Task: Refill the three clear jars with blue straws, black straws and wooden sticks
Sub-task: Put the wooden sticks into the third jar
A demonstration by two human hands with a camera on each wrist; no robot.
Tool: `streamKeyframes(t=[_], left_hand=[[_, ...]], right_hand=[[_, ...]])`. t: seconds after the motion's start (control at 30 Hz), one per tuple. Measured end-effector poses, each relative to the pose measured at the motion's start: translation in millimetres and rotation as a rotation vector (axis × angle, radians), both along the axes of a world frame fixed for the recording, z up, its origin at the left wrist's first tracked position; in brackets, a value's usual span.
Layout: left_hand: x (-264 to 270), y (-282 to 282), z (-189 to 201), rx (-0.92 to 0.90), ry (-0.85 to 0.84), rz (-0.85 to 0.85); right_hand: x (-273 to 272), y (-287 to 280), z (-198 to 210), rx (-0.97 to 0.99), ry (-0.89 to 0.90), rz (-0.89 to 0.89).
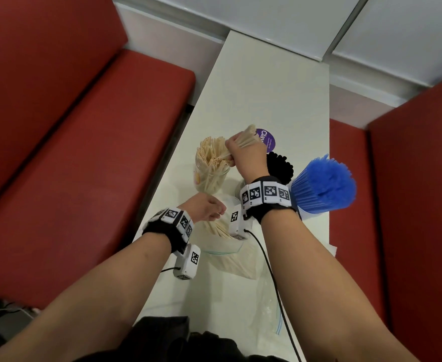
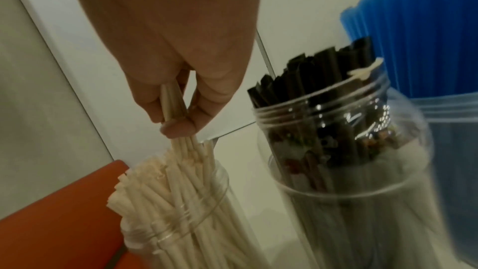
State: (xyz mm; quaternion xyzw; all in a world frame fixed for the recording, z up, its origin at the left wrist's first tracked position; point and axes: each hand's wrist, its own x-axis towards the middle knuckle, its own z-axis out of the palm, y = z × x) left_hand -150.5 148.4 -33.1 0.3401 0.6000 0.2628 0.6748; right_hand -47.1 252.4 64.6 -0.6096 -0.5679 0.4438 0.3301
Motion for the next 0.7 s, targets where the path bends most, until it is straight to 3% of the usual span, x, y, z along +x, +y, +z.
streamKeyframes(t=[0.17,0.33,0.4,0.47,0.6,0.7], left_hand=[[6.0,4.5,-6.9,0.065,0.170,-0.092],[3.8,7.0,-6.2,0.070,0.222,-0.123],[4.9,6.4,-0.7,0.095,0.298,-0.175],[6.0,6.6,0.2,0.119,0.359,-0.223],[6.6,4.7,0.6,0.253,0.552,-0.325],[4.4,3.4,1.9,0.366,0.643,-0.376]], right_hand=[[-7.3,6.4,1.6,0.066,-0.198,0.179],[-18.9,1.7,11.5,0.580,-0.105,0.090],[-25.2,0.7,6.6,0.695,-0.172,0.142],[-30.2,0.6,-4.6,0.657,-0.347,0.282],[-28.9,-5.8,-37.2,0.280,-0.767,0.538],[-28.3,-2.5,-38.6,0.299,-0.729,0.531]])
